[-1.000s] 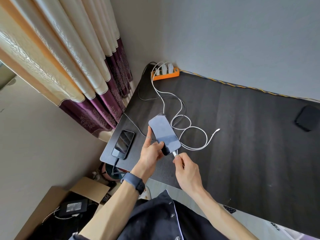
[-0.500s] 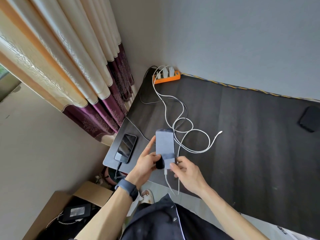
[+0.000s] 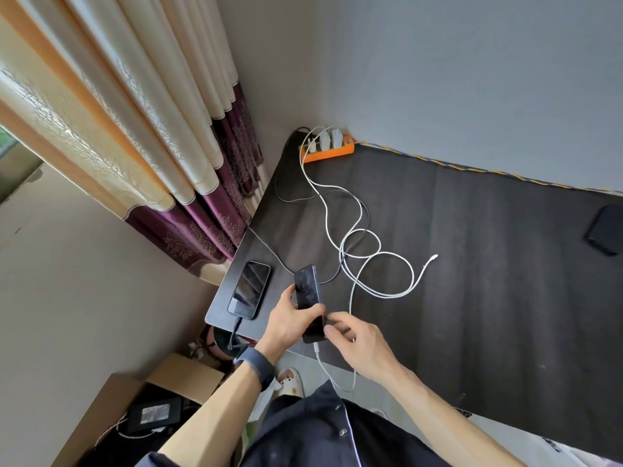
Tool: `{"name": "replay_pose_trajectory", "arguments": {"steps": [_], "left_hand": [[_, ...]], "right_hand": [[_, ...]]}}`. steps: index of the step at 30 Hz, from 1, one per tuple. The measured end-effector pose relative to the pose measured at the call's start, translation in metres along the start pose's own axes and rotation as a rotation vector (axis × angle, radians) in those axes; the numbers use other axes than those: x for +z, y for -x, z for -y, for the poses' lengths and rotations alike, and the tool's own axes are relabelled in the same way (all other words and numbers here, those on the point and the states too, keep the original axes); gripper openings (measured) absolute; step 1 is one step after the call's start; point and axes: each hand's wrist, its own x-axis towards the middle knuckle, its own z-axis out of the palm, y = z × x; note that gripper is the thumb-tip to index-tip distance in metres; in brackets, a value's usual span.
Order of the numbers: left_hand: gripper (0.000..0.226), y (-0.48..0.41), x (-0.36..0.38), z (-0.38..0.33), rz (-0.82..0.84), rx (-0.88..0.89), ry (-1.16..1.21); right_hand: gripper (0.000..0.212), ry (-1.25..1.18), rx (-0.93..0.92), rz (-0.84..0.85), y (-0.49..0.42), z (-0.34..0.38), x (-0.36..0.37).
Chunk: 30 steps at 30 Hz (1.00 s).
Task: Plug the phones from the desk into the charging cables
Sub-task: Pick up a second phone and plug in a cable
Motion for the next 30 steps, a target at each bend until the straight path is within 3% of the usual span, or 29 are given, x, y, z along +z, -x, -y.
{"name": "replay_pose_trajectory", "arguments": {"steps": [3,6,10,13,16,18,23,30], "left_hand": [[0.102,-0.003,-0.004,0.01,-0.064,-0.039,0.002],[0.095,-0.008,-0.008,0.018,-0.08,-0.04,-0.106],[0.075,-0.02,-0.01,0.029,-0.107,-0.068,-0.359],[0.064,-0.036,-0.012,0.037,-0.102,-0.094,-0.489],[0.072,-0.053,-0.011,0.045,-0.114,-0.06,-0.626],[0.077,-0.065,-0.009,0.048,-0.152,-0.014,-0.722],[0.069,-0.079,-0.002,0.038,-0.232,0.032,-0.812],[0.084,-0.091,0.0,0.048,-0.209,0.05,-0.865]], "right_hand": [[0.05,-0.002,0.23,-0.131,-0.008,-0.026,0.008],[0.074,-0.09,0.554,-0.014,-0.019,-0.048,0.021],[0.07,-0.278,0.714,0.031,-0.031,-0.054,0.046],[0.057,-0.013,0.676,0.008,-0.04,-0.052,0.059],[0.037,0.241,0.612,-0.013,-0.045,-0.05,0.066],[0.034,0.318,0.617,-0.03,-0.05,-0.051,0.069],[0.028,0.374,0.599,-0.056,-0.055,-0.057,0.069],[0.019,0.351,0.606,-0.094,-0.054,-0.065,0.07]]}}
